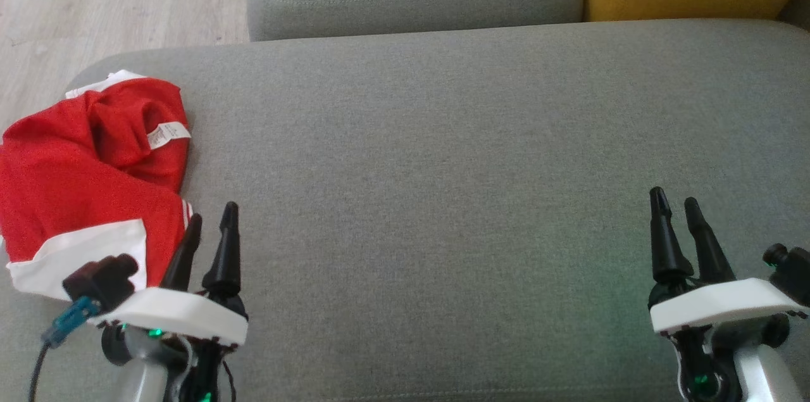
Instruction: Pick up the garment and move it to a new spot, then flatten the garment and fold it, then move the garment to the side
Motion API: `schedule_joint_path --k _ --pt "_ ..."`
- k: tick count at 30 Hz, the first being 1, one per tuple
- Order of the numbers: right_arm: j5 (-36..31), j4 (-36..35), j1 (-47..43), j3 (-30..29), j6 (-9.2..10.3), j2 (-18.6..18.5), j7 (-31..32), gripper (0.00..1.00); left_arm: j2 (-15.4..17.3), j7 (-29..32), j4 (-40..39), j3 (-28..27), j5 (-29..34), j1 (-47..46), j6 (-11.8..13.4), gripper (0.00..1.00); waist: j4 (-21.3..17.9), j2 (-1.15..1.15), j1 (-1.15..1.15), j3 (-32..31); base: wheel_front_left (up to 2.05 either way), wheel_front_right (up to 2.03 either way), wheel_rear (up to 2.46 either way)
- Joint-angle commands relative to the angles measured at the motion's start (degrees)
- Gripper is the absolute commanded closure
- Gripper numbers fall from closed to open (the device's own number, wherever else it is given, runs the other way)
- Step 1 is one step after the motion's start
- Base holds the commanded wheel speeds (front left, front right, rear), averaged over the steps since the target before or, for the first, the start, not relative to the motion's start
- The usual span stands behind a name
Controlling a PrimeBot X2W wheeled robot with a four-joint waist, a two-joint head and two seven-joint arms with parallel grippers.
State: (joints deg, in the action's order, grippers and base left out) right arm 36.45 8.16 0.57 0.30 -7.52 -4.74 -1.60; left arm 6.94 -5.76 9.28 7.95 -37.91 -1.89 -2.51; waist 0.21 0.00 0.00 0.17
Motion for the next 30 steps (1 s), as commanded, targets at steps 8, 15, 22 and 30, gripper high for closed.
schedule_joint_path --k 8,15,22,30 --pt "-6.6 -2.2 1.3 1.0 0.02 -0.4 -2.0 0.00 1.7 -1.9 -2.0 0.4 5.8 -2.7 1.0 0.00 0.1 0.00 0.00 0.0 0.00 0.00 0.00" --pt "-11.4 -2.5 0.8 0.9 0.02 0.1 -2.7 0.00 1.9 -3.1 -1.8 1.4 10.3 -2.5 2.0 0.00 0.0 0.00 0.00 0.0 0.00 0.00 0.00" --pt "-15.7 -2.8 0.2 0.9 0.02 0.3 -3.2 0.00 2.2 -4.2 -1.6 2.3 14.7 -2.5 2.7 0.00 0.1 0.00 0.00 -0.1 0.00 0.00 0.00" --pt "-20.8 -3.6 -0.4 1.3 0.03 0.7 -3.5 0.00 2.1 -5.6 -0.7 3.0 18.8 -2.5 2.7 0.00 0.2 0.00 0.00 -0.1 0.00 0.00 0.00"
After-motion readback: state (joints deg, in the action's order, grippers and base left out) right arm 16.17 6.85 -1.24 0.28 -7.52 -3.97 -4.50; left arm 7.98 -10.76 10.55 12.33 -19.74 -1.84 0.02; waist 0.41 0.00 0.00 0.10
